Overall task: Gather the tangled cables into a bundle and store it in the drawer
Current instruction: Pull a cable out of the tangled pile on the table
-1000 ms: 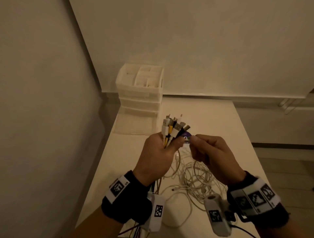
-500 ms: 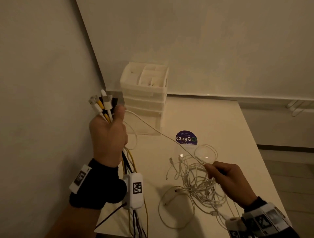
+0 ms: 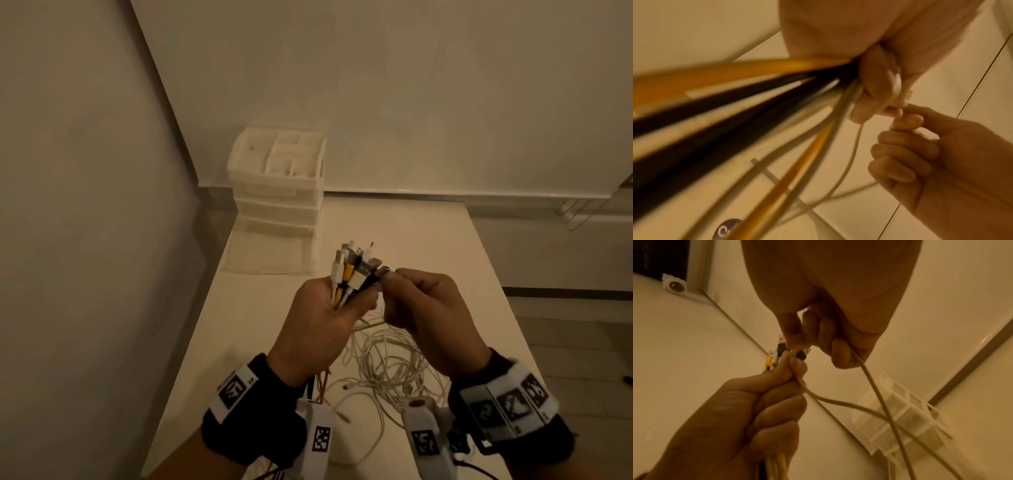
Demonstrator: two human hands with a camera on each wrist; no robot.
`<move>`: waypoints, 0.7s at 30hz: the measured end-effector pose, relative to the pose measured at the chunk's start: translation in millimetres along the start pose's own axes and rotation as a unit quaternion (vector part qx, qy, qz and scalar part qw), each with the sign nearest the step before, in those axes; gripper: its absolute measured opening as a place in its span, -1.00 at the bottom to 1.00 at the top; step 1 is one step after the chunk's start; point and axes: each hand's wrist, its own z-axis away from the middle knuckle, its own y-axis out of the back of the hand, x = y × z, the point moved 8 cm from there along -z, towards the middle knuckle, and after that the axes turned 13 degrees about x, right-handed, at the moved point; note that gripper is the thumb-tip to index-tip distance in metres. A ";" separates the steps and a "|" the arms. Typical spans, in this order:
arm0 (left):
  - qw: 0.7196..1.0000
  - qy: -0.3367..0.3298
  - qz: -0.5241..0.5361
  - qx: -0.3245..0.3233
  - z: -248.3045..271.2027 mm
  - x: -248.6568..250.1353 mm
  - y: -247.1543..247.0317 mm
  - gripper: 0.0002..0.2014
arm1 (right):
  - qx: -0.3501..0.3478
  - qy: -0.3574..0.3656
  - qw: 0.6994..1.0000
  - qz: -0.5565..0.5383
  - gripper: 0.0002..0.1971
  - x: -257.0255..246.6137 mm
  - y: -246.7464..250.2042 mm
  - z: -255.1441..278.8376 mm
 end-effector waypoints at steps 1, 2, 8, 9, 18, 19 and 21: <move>1.000 0.003 -0.003 0.013 -2.1 0.2 4.1 -0.80 | -0.007 -0.008 1.000 0.011 -0.60 2.9 0.6 1.7; 1.000 0.004 -0.001 0.028 -5.0 0.1 10.4 -0.77 | -0.013 -0.019 1.000 0.019 -0.60 7.9 1.5 4.1; 0.977 0.063 0.119 0.168 -26.0 -8.8 67.0 -0.69 | -0.008 -0.072 0.996 0.044 -0.56 47.6 24.1 23.3; 0.971 0.066 0.136 0.187 -28.3 -6.9 76.7 -0.69 | -0.001 -0.083 0.995 0.048 -0.53 54.5 29.8 28.1; 0.959 0.070 0.186 0.201 -21.6 -2.5 106.7 -0.73 | -0.003 -0.147 0.985 0.094 -0.34 88.8 57.4 83.1; 0.961 0.074 0.191 0.184 -19.5 -1.7 103.4 -0.74 | -0.014 -0.139 0.986 0.094 -0.42 87.1 58.3 90.1; 0.967 0.075 0.195 0.149 -14.3 2.2 100.6 -0.76 | -0.034 -0.147 0.984 0.090 -0.50 82.5 63.5 108.6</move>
